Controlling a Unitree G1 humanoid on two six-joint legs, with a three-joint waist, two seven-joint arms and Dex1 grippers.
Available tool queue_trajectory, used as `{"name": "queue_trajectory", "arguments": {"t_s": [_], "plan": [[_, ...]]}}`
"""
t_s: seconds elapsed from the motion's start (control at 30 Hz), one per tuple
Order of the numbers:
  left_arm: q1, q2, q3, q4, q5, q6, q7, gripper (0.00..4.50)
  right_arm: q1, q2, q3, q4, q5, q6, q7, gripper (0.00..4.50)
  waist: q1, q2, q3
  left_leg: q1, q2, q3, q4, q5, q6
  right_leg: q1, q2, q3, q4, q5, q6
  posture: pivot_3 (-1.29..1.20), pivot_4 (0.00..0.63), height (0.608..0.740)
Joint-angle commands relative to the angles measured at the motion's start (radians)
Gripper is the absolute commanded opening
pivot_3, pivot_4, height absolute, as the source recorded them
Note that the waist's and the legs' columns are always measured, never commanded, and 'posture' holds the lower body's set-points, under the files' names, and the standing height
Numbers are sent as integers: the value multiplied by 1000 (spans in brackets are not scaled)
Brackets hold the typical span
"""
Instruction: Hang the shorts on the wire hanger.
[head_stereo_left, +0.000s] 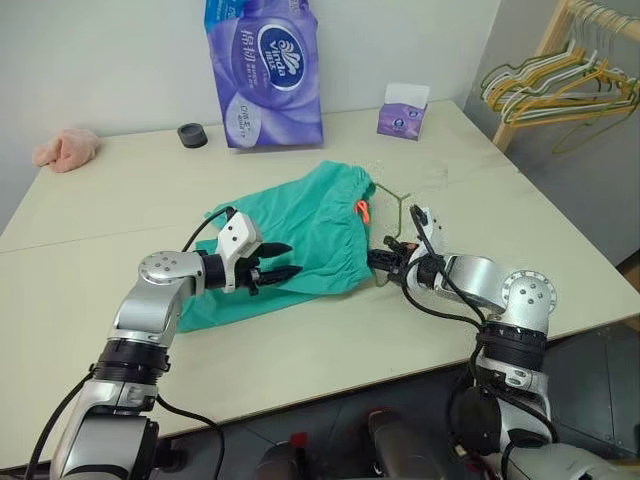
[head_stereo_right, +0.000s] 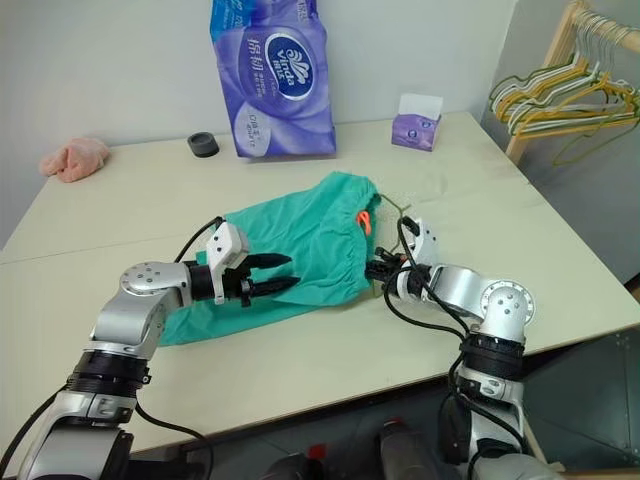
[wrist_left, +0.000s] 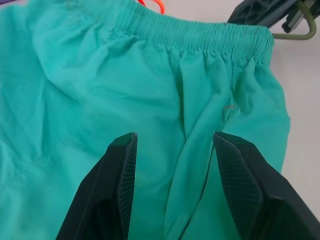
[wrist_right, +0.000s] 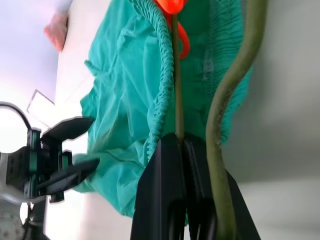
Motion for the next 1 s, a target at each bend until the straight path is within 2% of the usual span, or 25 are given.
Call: {"name": "queue_trajectory", "arguments": {"t_s": [0.03, 0.13, 0.23, 0.3, 0.5, 0.7, 0.87, 1.0], "plan": [[-40, -10, 56, -7, -45, 24, 26, 2537, 0, -71, 139, -117, -107, -109, 217, 0, -1, 0, 0, 0, 0, 0, 0, 0, 0, 0, 0, 0, 0, 0, 0, -245, 95, 740], [-67, -9, 83, -9, -71, 33, 23, 3107, 6, -143, 242, -156, -229, -212, 345, 0, -1, 0, 0, 0, 0, -1, 0, 0, 0, 0, 0, -1, 0, 0, 0, -244, 94, 740], [-112, -7, 115, -1, -82, 20, 37, 3968, 6, -189, 314, -175, -321, -287, 442, 0, -1, 0, 0, 0, 0, 0, 0, 0, 0, 0, 0, 0, 0, 0, 0, -244, 94, 740], [-202, 10, 161, 47, -90, 7, 62, 4479, 6, -231, 382, -198, -396, -339, 510, 0, 2, -1, 0, 0, 0, -1, 0, 0, 0, 0, 0, 0, 0, 0, 0, -245, 93, 740], [-409, 105, 205, 222, -77, -48, 8, 4479, 22, -295, 497, -241, -547, -440, 636, 0, -3, -1, -1, -1, 0, -1, 1, 0, 0, -1, 0, -2, 0, 0, 0, -235, 86, 740], [-528, 210, 106, 427, 52, -248, -162, 4479, 35, -330, 561, -270, -658, -511, 731, 0, -2, -1, 0, 0, 0, 0, 1, 0, -1, -1, 0, -2, 1, 0, 0, -231, 82, 740], [-584, 241, 22, 518, 131, -377, -304, 4479, 46, -352, 596, -292, -734, -555, 798, 0, -1, -1, -1, -2, -1, 0, 1, 1, -1, -3, -1, -2, 1, 0, 0, -230, 81, 740], [-637, 221, 1, 576, 162, -453, -327, 4479, 56, -376, 632, -307, -796, -596, 849, 0, 1, -1, -1, -4, -1, -1, 3, 1, -1, -4, -1, -1, 1, 0, 0, -235, 81, 740]]}}
